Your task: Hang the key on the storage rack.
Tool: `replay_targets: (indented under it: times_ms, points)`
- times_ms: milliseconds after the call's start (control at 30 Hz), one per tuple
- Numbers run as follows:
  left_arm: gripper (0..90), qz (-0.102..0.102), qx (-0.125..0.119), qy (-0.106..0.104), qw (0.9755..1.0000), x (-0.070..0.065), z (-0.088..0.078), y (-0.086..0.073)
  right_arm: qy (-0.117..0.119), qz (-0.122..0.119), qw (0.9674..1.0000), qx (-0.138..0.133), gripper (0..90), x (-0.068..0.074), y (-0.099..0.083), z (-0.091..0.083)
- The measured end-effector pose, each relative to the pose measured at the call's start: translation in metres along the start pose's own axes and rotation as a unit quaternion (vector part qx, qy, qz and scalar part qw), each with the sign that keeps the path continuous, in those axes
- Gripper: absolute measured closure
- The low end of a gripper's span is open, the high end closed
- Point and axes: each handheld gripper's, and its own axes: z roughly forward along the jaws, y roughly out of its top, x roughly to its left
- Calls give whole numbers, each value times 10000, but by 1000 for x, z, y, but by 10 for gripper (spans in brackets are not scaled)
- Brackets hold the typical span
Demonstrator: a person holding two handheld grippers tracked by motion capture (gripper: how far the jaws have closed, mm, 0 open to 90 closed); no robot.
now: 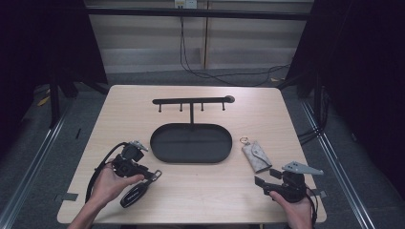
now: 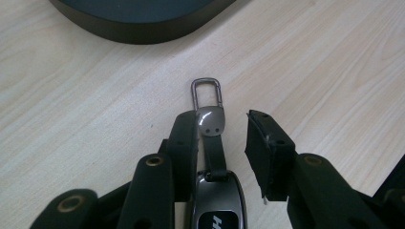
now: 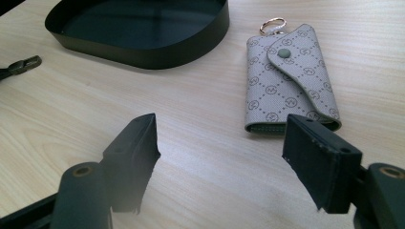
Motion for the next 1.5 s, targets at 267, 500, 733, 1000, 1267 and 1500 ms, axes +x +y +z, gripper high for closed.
replay_targets:
  times_ms: [267, 500, 733, 1000, 1267, 1500]
  points:
    - [656, 33, 197, -71, 9998, 3, 7, 4, 4, 3, 10000, 5, 276, 0, 0, 1]
    - [678, 65, 357, -41, 9993, 4, 15, 8, 11, -6, 10000, 26, 273, 0, 0, 1]
    - [675, 90, 545, 107, 9984, 4, 24, 8, 16, 18, 10000, -5, 267, -1, 0, 0]
    - [671, 176, 738, 92, 9971, 0, 33, 11, 7, 11, 10000, 13, 267, 0, 0, 0]
    - [676, 183, 804, 172, 9964, 0, 38, 12, -15, 10, 10000, 22, 265, -1, 0, 0]
    - [685, 266, 834, 267, 9958, -2, 40, 15, -23, 17, 10000, 47, 265, -1, 0, 1]
